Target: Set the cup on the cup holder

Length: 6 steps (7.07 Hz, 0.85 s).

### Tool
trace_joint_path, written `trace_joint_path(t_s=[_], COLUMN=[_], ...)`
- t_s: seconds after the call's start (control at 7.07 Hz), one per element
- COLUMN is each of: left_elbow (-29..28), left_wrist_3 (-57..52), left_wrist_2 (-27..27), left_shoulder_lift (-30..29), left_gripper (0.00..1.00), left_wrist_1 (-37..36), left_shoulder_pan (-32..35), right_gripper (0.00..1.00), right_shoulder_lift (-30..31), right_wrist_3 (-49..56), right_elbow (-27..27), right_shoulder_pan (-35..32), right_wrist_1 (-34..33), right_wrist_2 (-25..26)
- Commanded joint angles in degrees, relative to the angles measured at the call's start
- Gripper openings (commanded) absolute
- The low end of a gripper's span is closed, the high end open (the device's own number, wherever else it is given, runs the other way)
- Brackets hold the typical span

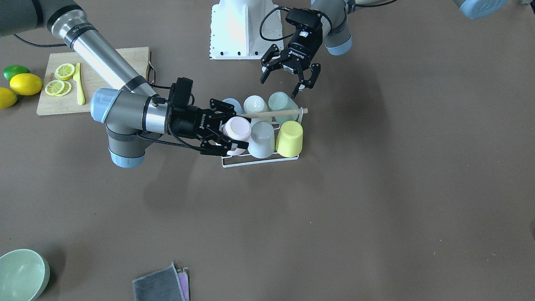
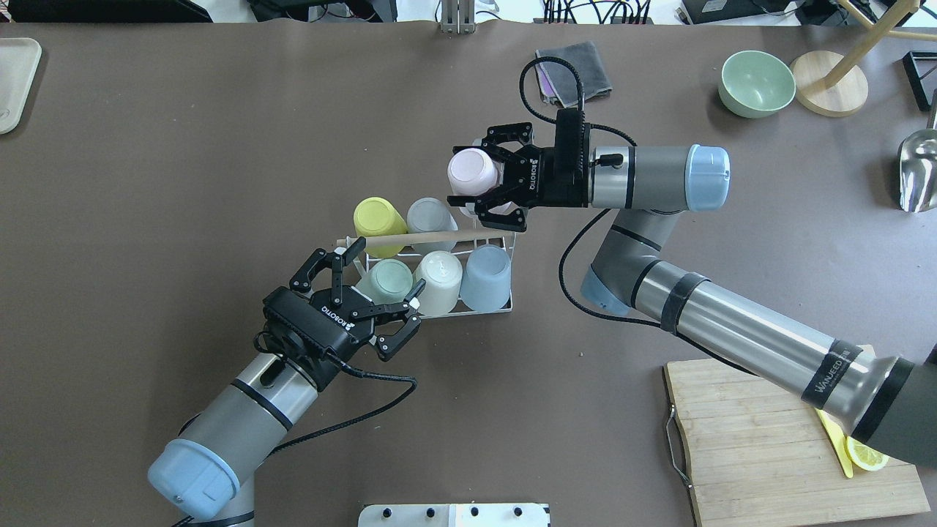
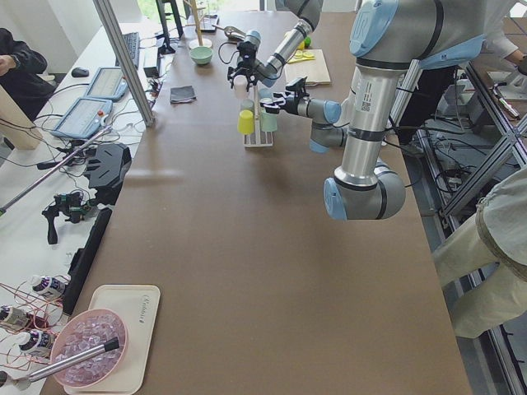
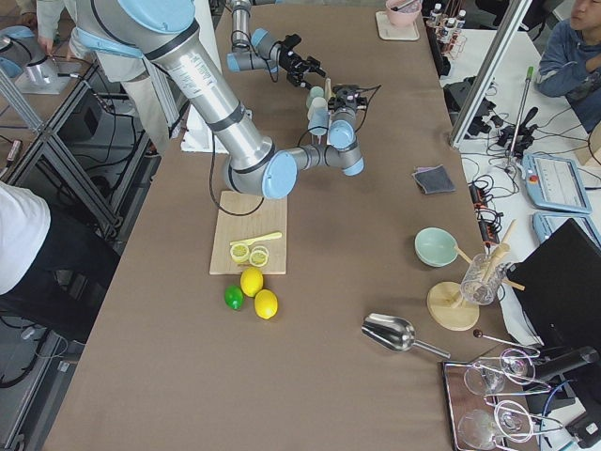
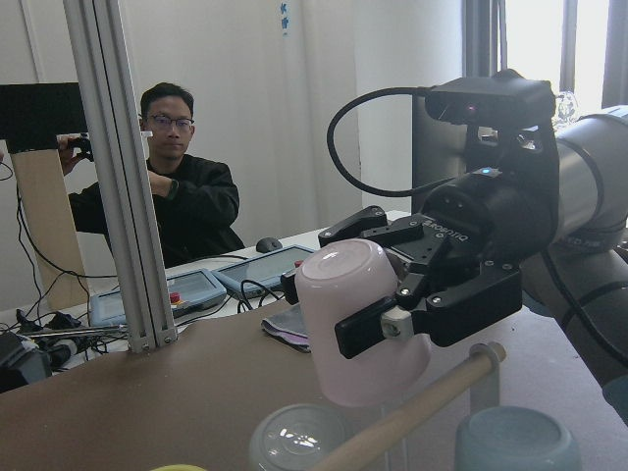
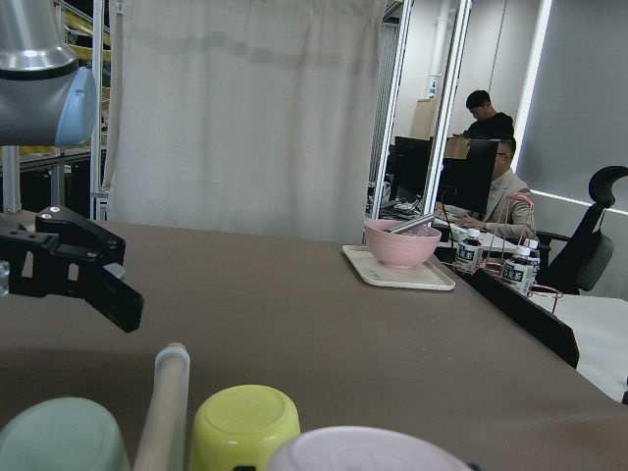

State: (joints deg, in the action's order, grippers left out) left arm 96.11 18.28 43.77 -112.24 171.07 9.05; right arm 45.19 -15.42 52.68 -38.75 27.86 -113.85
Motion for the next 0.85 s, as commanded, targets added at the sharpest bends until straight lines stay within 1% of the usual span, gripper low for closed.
trace_joint_path(t_s=[0.0, 0.14, 0.28, 0.57, 0.71], left_elbow=[0.66, 2.92, 6.51, 12.67, 13.49], left_wrist_3=[0.0, -0.17, -0.78, -1.32, -1.32], left_wrist_2=[0.09, 0.18, 0.52, 0.88, 2.27], left_shoulder_lift=[0.0, 0.09, 0.35, 2.54, 2.81], left_gripper=[0.98, 0.98, 0.98, 0.98, 0.98], left_wrist_1=[0.05, -0.04, -0.04, -0.04, 0.05], left_shoulder_pan=[0.53, 0.71, 2.28, 6.32, 10.42], right_gripper=[0.97, 1.0, 1.0, 1.0, 1.0], right_shoulder_lift=[0.07, 0.08, 0.08, 0.08, 0.51], right_wrist_3=[-2.49, -2.68, -2.68, -2.59, -2.59], right_elbow=[0.05, 0.31, 0.32, 0.32, 0.49], right_shoulder_pan=[0.08, 0.08, 0.17, 0.17, 0.17], right_wrist_1=[0.0, -0.09, -0.09, -0.09, -0.09], right_wrist_2=[0.38, 0.64, 0.73, 0.64, 0.64])
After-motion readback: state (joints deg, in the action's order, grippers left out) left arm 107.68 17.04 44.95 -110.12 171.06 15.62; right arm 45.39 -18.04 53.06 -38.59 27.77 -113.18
